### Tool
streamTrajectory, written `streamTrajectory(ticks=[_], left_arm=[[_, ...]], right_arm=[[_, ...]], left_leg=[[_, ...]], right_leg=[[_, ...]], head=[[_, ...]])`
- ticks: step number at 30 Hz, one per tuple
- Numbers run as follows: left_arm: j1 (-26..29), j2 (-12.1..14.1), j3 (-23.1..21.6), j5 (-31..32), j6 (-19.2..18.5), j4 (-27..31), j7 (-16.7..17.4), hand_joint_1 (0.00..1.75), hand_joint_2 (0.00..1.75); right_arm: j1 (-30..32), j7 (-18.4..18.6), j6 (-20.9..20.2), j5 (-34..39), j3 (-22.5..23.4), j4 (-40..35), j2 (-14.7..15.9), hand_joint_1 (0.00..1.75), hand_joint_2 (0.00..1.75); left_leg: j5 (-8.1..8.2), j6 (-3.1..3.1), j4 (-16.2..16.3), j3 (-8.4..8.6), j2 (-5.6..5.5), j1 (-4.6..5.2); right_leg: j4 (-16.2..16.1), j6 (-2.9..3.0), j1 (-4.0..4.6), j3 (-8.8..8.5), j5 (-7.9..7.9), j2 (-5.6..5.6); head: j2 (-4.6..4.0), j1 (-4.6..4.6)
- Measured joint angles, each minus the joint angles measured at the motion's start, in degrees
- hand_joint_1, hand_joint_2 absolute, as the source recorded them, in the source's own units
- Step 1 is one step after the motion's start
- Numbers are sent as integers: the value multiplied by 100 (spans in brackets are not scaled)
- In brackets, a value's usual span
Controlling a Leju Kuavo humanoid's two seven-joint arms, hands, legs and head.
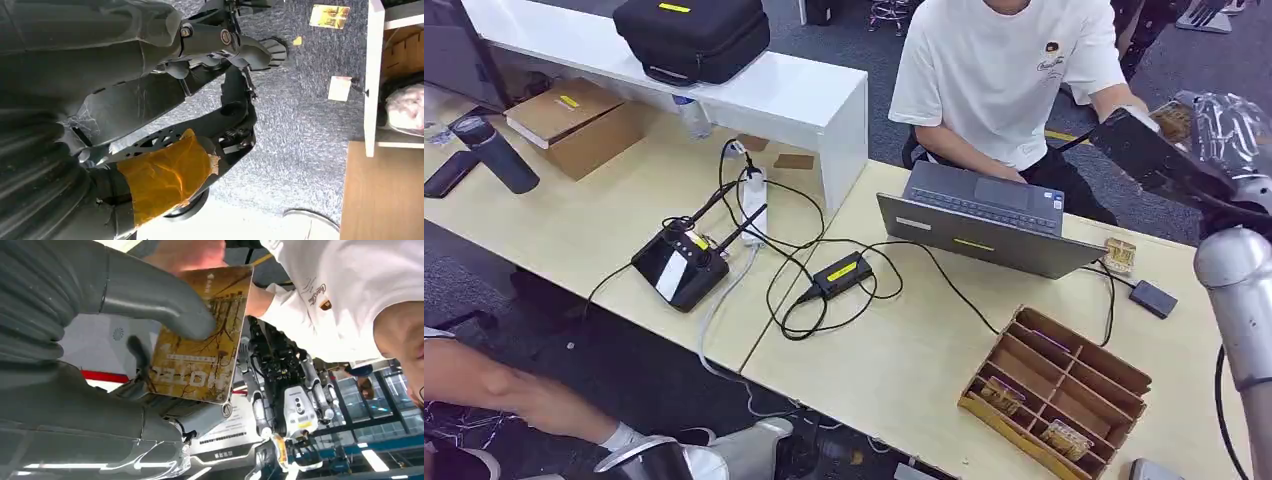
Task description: Pass the card to the sensor for recognition and then transmit it.
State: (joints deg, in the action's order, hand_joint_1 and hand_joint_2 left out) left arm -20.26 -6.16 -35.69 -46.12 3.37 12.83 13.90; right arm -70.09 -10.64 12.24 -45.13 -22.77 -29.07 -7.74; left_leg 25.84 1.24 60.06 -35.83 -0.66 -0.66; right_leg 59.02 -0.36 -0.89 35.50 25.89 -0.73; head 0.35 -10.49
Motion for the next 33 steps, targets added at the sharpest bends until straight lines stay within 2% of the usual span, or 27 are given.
streamTrajectory(ticks=[6,15,33], left_arm=[[21,0,24,-63,-230,0,50,0,175],[31,-2,28,-39,-214,0,48,0,175],[115,50,162,-83,-214,0,-90,0,175]], right_arm=[[5,-33,-2,98,-53,-15,15,175,175],[109,-61,129,219,-144,-17,131,175,175],[784,-544,398,776,-129,-236,883,175,175]], left_leg=[[0,0,0,-1,0,0],[0,0,0,-1,-1,0],[1,0,0,-1,-3,0]], right_leg=[[0,0,0,0,0,0],[0,0,0,1,0,0],[-1,0,0,1,0,7]], head=[[0,0],[0,0],[0,0]])
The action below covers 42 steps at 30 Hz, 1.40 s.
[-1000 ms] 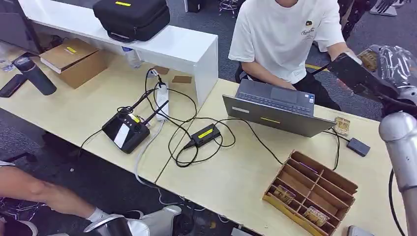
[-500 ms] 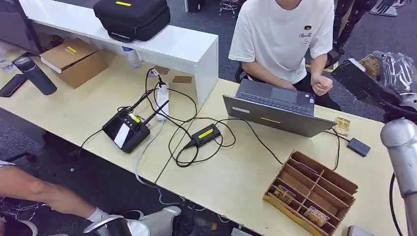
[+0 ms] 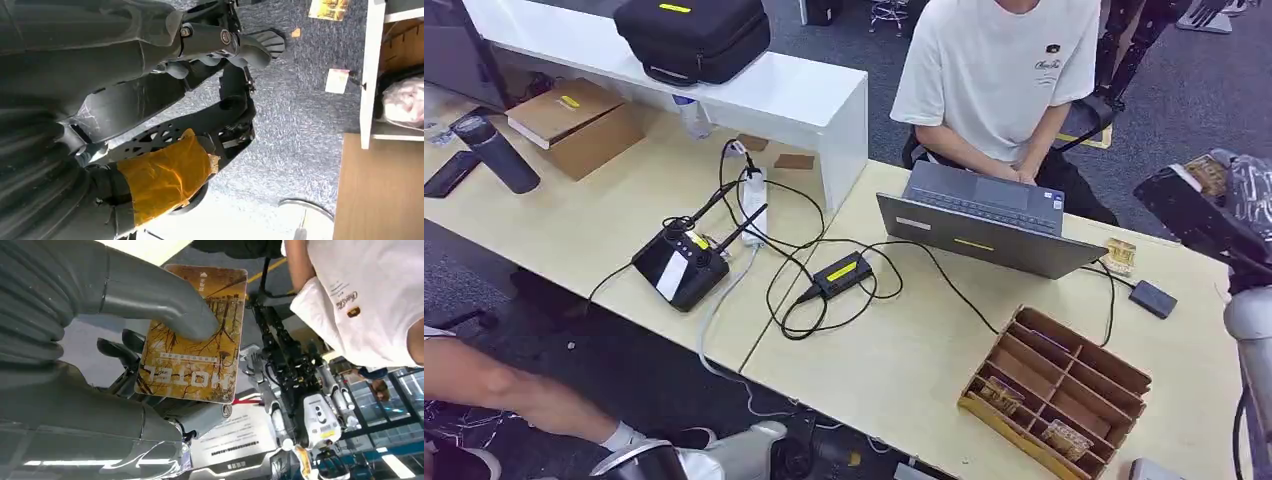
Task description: Pass the card to the sensor for recognition and then transmit it.
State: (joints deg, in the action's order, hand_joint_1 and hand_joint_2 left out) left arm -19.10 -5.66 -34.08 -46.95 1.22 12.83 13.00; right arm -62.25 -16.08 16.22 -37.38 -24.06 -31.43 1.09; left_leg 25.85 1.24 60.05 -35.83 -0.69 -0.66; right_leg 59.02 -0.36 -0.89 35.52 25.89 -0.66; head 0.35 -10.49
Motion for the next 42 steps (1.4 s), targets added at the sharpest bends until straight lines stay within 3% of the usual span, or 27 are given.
streamTrajectory(ticks=[8,17,30,42], left_arm=[[4,22,4,-22,-2,0,-43,0,175],[125,85,101,-37,-13,0,-188,0,175],[302,210,339,-11,-46,0,-315,0,175],[413,310,485,61,-138,0,-341,0,175]], right_arm=[[165,-57,46,57,20,-35,181,175,175],[888,-564,295,485,293,-48,628,175,175],[2239,-1132,629,761,1145,-336,1285,175,175],[3168,-1395,562,912,2015,-743,1491,175,175]], left_leg=[[0,0,0,1,2,1],[1,0,0,-4,-11,1],[7,-6,0,-6,-14,1],[8,-6,-1,-7,-13,1]], right_leg=[[0,0,-1,0,0,-3],[-1,-3,-1,-2,2,11],[-5,-6,0,-2,5,15],[-5,-5,-1,-1,6,14]], head=[[0,0],[0,0],[0,0],[-2,-2]])
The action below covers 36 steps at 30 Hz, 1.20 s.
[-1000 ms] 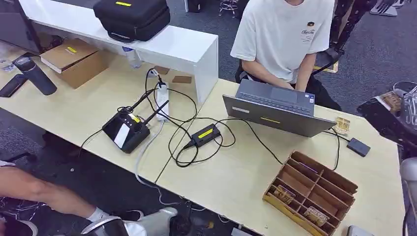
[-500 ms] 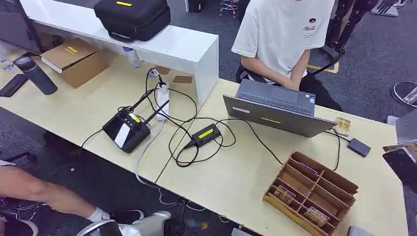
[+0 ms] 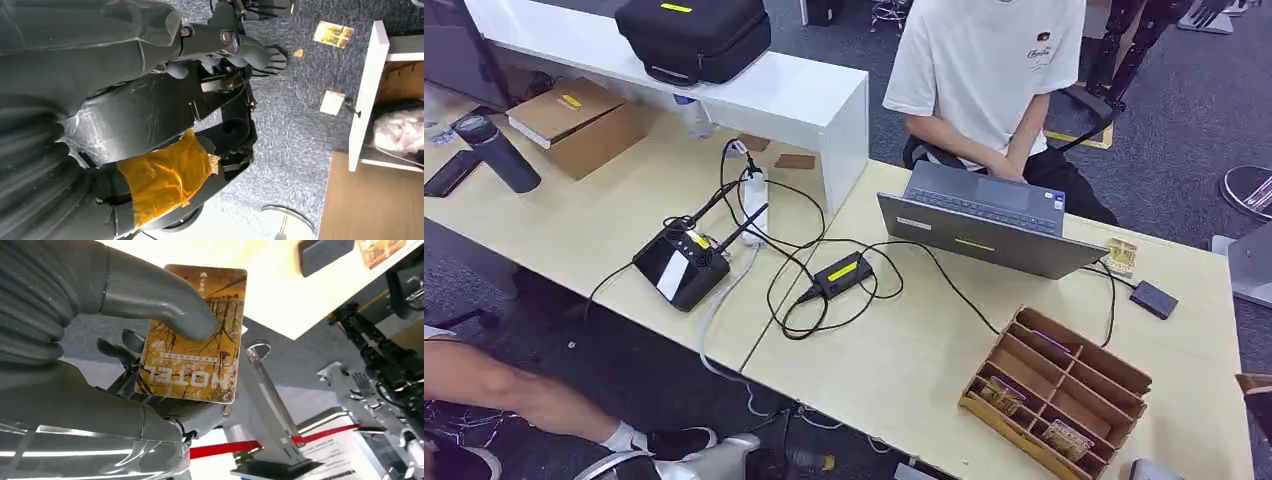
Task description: Pass the card to the sensor for recognition and then transmit it.
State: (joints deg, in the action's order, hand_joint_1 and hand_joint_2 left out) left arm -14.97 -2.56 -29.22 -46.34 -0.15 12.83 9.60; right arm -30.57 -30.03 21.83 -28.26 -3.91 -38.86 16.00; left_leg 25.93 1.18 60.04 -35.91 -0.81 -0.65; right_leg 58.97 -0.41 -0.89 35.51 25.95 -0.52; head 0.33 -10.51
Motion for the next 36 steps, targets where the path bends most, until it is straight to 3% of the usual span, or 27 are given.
streamTrajectory(ticks=[14,25,36], left_arm=[[114,96,129,20,-81,0,-107,0,175],[232,170,382,68,-120,0,-188,0,175],[275,212,518,120,-122,0,-208,0,175]], right_arm=[[857,-260,-168,168,629,-507,15,175,175],[2160,-212,-57,-116,732,-2482,-216,175,175],[2957,-168,42,-282,688,-4125,-382,175,175]], left_leg=[[6,-5,-2,-3,-1,0],[12,-6,-8,-3,-2,0],[13,-6,-10,-4,-2,0]], right_leg=[[-1,3,0,0,6,4],[-1,4,1,0,19,10],[-1,2,0,0,21,10]], head=[[2,2],[0,2],[0,2]])
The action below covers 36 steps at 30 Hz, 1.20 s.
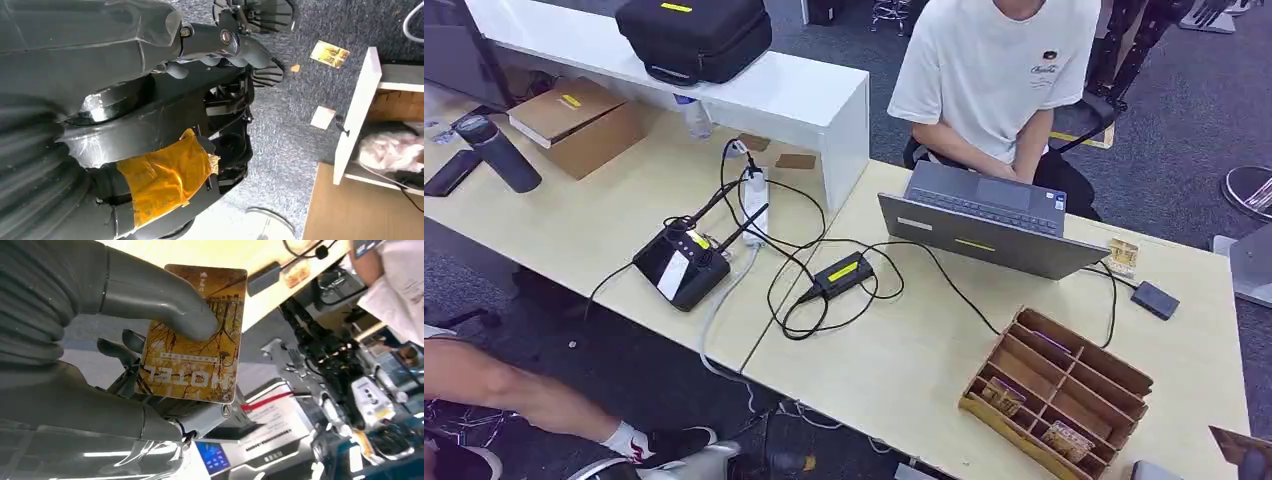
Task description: Pass the card to the sensor for recognition and then transmit it.
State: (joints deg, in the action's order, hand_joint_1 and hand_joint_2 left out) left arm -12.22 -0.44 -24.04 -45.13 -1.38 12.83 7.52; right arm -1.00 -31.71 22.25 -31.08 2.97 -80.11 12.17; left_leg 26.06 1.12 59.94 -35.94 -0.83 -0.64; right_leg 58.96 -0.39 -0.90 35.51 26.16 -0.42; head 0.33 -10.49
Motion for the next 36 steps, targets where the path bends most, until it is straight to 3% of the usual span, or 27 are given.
streamTrajectory(ticks=[11,17,21,28,36], left_arm=[[5,4,13,7,-2,0,-33,0,175],[17,11,83,151,-20,0,-33,0,175],[16,13,142,262,-39,0,-26,0,175],[16,20,166,380,-46,0,20,0,175],[26,28,205,400,-59,0,22,0,175]], right_arm=[[215,13,2,-22,-83,-382,-2,175,175],[380,361,501,-684,-144,-369,-2,175,175],[333,461,735,-732,-127,86,0,175,175],[143,302,868,-636,133,1013,4,175,175],[120,284,870,-636,310,1373,4,175,175]], left_leg=[[2,-1,0,1,1,0],[4,0,-1,1,0,0],[7,5,-1,2,2,0],[7,5,-1,2,1,1],[8,5,-1,3,0,0]], right_leg=[[-1,0,0,0,0,0],[-1,-1,0,0,3,-1],[-2,-3,0,0,5,-3],[-3,-3,-1,-1,4,-3],[-3,-3,0,1,6,-3]], head=[[2,0],[0,0],[0,0],[0,0],[2,0]])
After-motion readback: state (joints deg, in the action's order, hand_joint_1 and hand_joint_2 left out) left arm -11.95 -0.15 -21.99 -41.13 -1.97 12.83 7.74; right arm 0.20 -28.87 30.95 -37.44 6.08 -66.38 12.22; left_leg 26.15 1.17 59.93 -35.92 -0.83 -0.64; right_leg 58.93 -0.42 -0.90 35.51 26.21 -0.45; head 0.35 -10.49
